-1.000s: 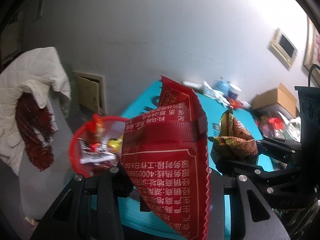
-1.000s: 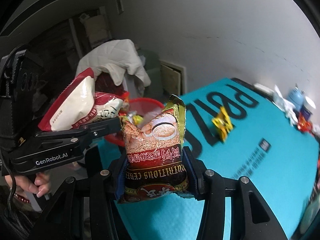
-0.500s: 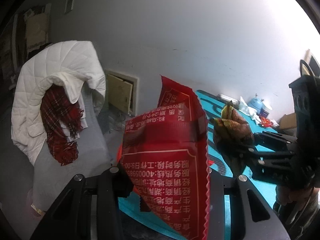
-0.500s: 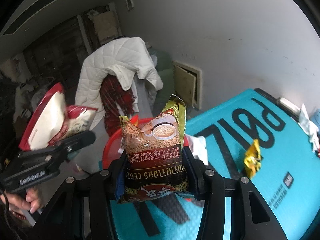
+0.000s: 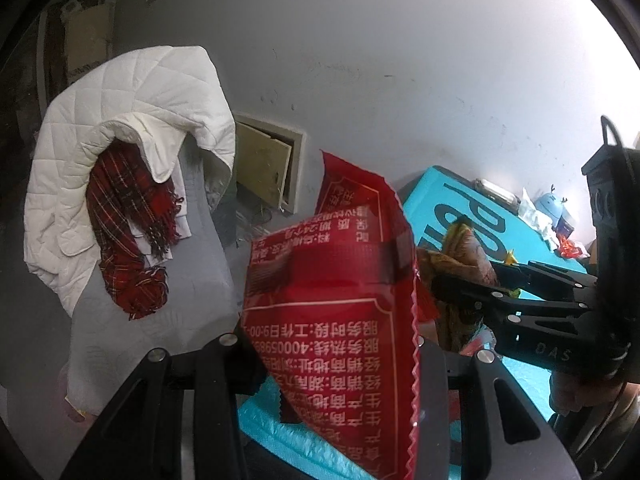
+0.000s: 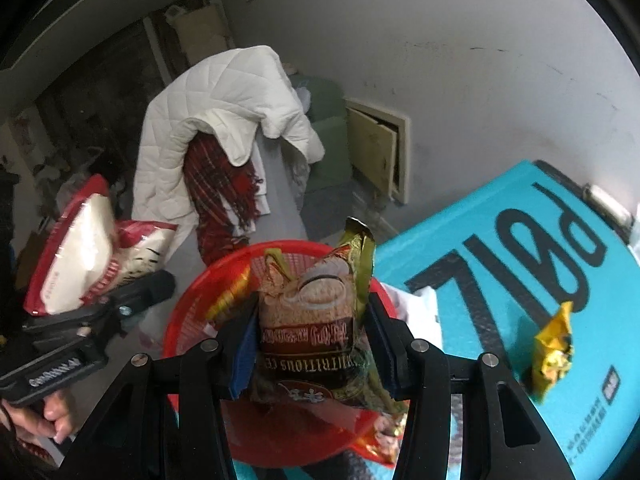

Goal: Organize snacks
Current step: 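Carry both bags over the red basket and release them inside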

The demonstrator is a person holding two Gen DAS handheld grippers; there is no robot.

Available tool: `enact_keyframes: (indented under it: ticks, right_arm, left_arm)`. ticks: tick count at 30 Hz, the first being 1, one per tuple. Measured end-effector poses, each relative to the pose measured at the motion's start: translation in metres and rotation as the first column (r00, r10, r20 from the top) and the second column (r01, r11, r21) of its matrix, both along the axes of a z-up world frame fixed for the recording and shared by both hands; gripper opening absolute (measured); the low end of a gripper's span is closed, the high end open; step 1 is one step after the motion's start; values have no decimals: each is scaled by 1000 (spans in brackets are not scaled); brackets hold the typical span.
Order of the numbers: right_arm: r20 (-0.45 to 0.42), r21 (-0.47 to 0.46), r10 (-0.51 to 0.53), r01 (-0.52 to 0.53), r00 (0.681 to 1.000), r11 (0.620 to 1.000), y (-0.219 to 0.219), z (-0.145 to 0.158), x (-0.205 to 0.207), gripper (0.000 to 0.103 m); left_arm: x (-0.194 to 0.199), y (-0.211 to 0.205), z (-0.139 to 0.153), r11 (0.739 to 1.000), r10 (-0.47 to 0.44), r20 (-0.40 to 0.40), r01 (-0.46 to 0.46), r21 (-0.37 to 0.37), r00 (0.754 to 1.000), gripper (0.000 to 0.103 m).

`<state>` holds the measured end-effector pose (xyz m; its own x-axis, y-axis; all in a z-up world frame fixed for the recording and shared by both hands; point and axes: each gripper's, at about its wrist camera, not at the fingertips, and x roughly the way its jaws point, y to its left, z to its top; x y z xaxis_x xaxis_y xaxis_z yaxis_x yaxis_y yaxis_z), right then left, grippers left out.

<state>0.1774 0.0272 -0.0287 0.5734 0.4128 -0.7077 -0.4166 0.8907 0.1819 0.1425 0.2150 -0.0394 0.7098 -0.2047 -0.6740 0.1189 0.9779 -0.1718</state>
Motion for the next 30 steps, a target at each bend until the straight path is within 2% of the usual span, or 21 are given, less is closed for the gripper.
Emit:
enact_keyframes:
  ticks: [4, 9, 13, 15, 17, 19, 24, 26, 27, 28, 30]
  right_arm:
    - [1, -17, 20, -20, 1000, 1000, 2, -2, 1, 50]
    - [8, -10, 4, -4, 1000, 1000, -9, 5, -4, 69]
    - [3, 26, -8, 8, 1000, 1000, -23, 10, -11, 70]
    - [-4, 32, -5, 5, 1000, 999, -26, 9, -13, 67]
    - [-16, 28, 0, 1, 1000, 1000, -26, 6, -13, 55]
    - [-24, 19, 0, 1, 1000, 1000, -24, 3, -12, 50]
    - [-34, 19, 10, -9, 999, 1000, -21, 0, -14, 49]
    - [-31, 10, 13, -13, 999, 1000, -21, -1, -16, 49]
    - [-31, 4, 13, -13, 999, 1000, -21, -1, -18, 49]
    - [-31, 1, 14, -14, 999, 1000, -20, -2, -18, 49]
    - [-31, -2, 13, -13, 999, 1000, -21, -2, -20, 49]
  left_arm:
    - [6, -7, -8, 999, -31, -36, 31, -18, 999, 40]
    - [12, -14, -18, 999, -43, -61, 43, -13, 997, 40]
    - [17, -24, -28, 998, -66, -110, 64, -16, 992, 40]
    - [17, -28, -31, 997, -75, -112, 75, -6, 991, 41]
    - [18, -32, -34, 997, -68, -123, 71, 17, 990, 42]
    - [19, -33, -37, 997, -67, -139, 72, 27, 988, 43]
    - [23, -33, -48, 996, -91, -204, 93, -4, 975, 47]
    - [21, -34, -48, 996, -87, -192, 91, 10, 978, 48]
    - [20, -35, -46, 996, -87, -185, 91, 16, 979, 51]
    - [20, -35, -46, 996, -82, -183, 87, 24, 980, 59]
    - [18, -38, -44, 996, -72, -173, 80, 39, 982, 62]
